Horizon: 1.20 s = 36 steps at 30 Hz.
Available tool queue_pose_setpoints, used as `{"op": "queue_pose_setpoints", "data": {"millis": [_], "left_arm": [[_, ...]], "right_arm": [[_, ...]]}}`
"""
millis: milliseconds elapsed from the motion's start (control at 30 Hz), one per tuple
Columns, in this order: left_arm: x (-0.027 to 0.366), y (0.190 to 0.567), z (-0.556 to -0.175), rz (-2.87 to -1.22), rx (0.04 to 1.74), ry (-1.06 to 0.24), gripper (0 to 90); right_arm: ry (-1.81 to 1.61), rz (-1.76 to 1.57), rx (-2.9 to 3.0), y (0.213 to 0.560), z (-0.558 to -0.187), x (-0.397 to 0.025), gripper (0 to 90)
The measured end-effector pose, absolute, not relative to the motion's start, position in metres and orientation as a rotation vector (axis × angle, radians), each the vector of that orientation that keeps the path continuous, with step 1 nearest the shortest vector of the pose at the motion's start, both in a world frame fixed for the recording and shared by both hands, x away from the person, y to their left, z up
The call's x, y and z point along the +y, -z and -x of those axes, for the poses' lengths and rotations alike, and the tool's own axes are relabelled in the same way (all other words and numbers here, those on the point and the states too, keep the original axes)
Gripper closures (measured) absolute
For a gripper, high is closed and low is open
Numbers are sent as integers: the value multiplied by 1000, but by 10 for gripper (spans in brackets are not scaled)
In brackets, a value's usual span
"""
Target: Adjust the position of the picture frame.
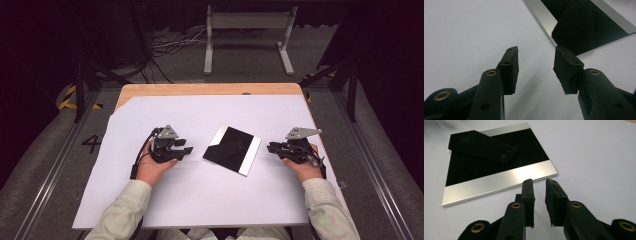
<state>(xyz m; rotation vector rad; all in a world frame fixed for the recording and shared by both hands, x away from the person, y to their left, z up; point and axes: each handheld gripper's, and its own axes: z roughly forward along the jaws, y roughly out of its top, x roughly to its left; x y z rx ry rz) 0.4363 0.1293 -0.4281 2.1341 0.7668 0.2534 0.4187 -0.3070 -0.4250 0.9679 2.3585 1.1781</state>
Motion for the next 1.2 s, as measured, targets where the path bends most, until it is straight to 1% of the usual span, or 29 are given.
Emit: {"op": "queue_pose_setpoints", "data": {"millis": [367,467,567,700,967,1067,1133,1200], "left_arm": [[107,429,-444,-2170,730,-210,598],[100,430,-445,-2185,721,-197,620],[91,431,-445,-2216,731,-185,660],[83,433,-446,-2262,748,-172,737],[79,439,-452,-2288,779,-113,872],[75,440,-452,-2296,768,-99,899],[74,440,-452,-2304,771,-110,900],[75,442,-453,-2295,784,-92,900]], "right_arm": [[-1167,-1012,2334,424,-406,-324,782],[-1167,-1023,2335,423,-403,-328,807],[-1168,-1031,2336,421,-399,-332,837],[-1160,-1044,2349,419,-396,-337,897],[-1147,-1021,2362,415,-391,-337,899],[-1145,-1021,2364,415,-390,-337,899],[-1146,-1022,2364,415,-389,-338,899],[-1143,-1026,2364,414,-388,-339,898]]}}
